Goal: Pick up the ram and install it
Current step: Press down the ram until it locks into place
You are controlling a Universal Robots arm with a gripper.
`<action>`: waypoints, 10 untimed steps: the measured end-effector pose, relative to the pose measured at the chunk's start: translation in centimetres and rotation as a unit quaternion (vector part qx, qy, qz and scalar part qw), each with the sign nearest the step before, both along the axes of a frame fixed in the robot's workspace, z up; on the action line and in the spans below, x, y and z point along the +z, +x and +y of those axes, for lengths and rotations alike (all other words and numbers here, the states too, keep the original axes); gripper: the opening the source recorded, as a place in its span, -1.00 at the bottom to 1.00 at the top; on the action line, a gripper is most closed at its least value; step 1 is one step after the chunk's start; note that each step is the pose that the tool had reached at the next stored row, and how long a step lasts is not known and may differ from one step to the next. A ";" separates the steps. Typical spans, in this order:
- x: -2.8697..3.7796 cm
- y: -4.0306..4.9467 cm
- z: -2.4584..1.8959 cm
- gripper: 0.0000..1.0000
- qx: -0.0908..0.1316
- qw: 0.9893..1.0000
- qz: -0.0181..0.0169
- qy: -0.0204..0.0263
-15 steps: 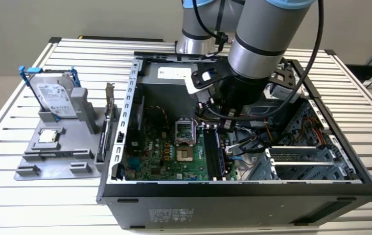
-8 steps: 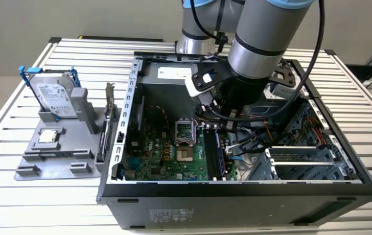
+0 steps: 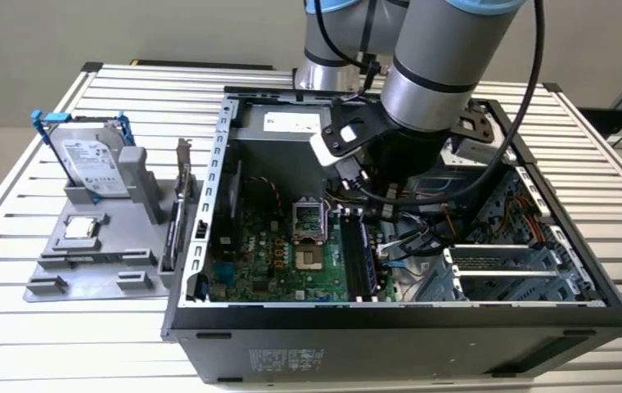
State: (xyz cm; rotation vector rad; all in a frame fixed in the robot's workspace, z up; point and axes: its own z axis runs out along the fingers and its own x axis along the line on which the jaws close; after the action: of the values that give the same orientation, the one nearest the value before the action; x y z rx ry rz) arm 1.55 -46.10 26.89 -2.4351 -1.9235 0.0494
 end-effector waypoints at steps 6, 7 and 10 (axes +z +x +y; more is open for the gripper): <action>0.00 0.00 0.03 -1.00 0.028 1.000 0.000 0.000; 0.00 0.00 0.03 -1.00 0.033 0.999 0.000 0.000; 0.00 0.00 0.03 -1.00 0.046 0.999 0.000 0.000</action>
State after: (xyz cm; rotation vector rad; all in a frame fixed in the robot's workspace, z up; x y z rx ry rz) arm 1.56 -46.06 26.89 -2.3450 -2.0348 0.0521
